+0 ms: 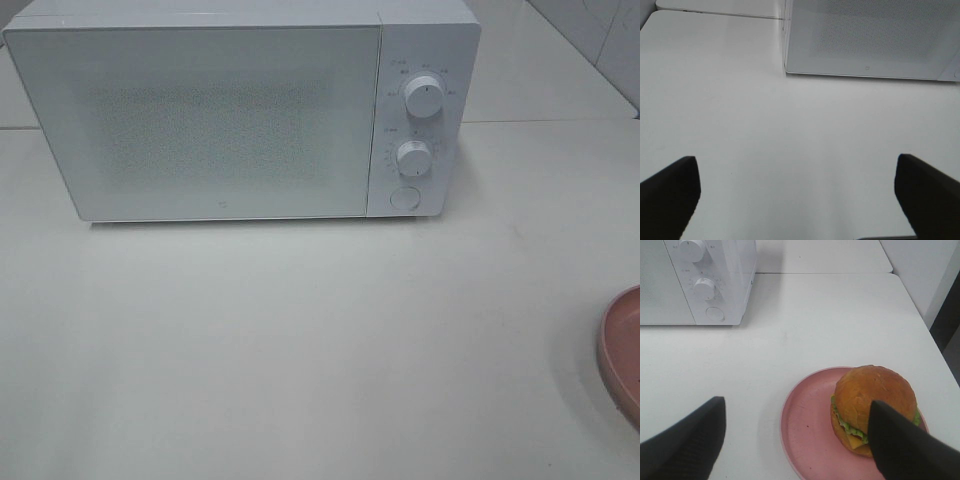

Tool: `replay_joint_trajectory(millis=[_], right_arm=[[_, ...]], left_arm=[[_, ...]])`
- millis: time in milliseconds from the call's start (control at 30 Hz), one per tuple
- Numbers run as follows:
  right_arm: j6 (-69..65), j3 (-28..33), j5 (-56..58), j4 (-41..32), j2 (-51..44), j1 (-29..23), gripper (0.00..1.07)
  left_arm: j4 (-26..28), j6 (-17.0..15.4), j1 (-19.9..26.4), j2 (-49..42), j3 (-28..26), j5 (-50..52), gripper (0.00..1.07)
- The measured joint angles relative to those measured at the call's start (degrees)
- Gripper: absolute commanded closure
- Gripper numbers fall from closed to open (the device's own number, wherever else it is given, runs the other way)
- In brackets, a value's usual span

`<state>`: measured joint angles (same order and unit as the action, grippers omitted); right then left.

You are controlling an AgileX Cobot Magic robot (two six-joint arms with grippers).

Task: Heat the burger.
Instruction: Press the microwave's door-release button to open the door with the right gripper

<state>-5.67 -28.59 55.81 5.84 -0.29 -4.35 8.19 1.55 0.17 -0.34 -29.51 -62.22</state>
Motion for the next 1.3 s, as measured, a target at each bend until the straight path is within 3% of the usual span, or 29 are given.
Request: replay_joint_trajectory(millis=[767, 1300], right_arm=[[0.00, -0.97, -0.52, 0.00, 0.23, 0.00, 0.33], [0.00, -1.83, -11.75, -0.06, 13.58, -0.06, 0.33]], left_arm=[[0.00, 0.00, 0.00, 0.00, 0.00, 0.00, 0.09], [0.00, 0.00, 0.00, 0.00, 0.00, 0.00, 0.09]])
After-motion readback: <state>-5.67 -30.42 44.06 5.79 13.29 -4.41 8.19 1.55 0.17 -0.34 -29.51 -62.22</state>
